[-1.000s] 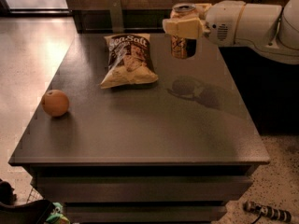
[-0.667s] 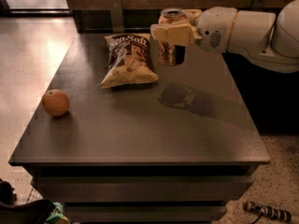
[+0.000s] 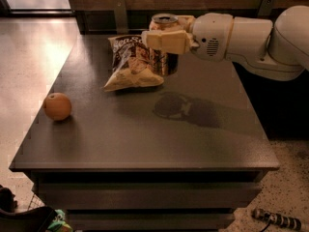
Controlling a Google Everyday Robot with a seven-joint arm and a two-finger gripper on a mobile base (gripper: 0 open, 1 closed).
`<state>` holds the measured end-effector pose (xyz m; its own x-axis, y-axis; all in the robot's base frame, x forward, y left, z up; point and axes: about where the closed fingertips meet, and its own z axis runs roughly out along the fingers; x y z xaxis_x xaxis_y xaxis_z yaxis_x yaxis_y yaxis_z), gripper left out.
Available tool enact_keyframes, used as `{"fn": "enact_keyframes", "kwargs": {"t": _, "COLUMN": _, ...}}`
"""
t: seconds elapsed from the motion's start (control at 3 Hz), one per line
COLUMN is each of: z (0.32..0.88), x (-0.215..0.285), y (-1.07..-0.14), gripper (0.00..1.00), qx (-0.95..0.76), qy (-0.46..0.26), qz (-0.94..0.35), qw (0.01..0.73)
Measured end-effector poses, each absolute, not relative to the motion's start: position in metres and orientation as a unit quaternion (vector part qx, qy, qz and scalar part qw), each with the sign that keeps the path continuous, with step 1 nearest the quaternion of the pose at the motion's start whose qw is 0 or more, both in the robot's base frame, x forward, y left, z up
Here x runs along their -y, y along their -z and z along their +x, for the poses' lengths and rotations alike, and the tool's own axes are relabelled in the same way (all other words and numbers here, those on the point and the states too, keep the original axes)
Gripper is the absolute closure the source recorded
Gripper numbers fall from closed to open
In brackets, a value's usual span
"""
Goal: Move orange can near orange
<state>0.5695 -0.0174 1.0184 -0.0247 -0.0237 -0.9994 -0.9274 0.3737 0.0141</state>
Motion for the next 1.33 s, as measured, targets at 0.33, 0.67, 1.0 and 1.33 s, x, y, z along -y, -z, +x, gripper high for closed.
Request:
{"fn": "enact_keyframes", "kwargs": {"t": 0.33, "z": 0.563, "x": 0.008, "y": -1.015, "gripper": 1.00, "qx": -0.597, "qy": -0.396, "qz": -0.397, "qw": 0.574}}
{"fn": "enact_keyframes", "kwargs": {"t": 0.67, "z": 0.526, "x": -0.047, "y": -0.990, "gripper": 1.00, "qx": -0.592, "qy": -0.395, "qz": -0.402, "qw": 0.577}}
{"fn": "enact_keyframes", "kwargs": {"t": 1.0, "z": 0.507, "x": -0.084, "y": -0.969, "gripper": 1.00, "qx": -0.588, "qy": -0.392, "qz": -0.420, "qw": 0.570}}
{"fn": "enact_keyframes", "kwargs": {"t": 1.33, "z": 0.497, "x": -0.110, "y": -0.945, "gripper": 1.00, "qx": -0.584, "qy": -0.387, "qz": -0.437, "qw": 0.564}}
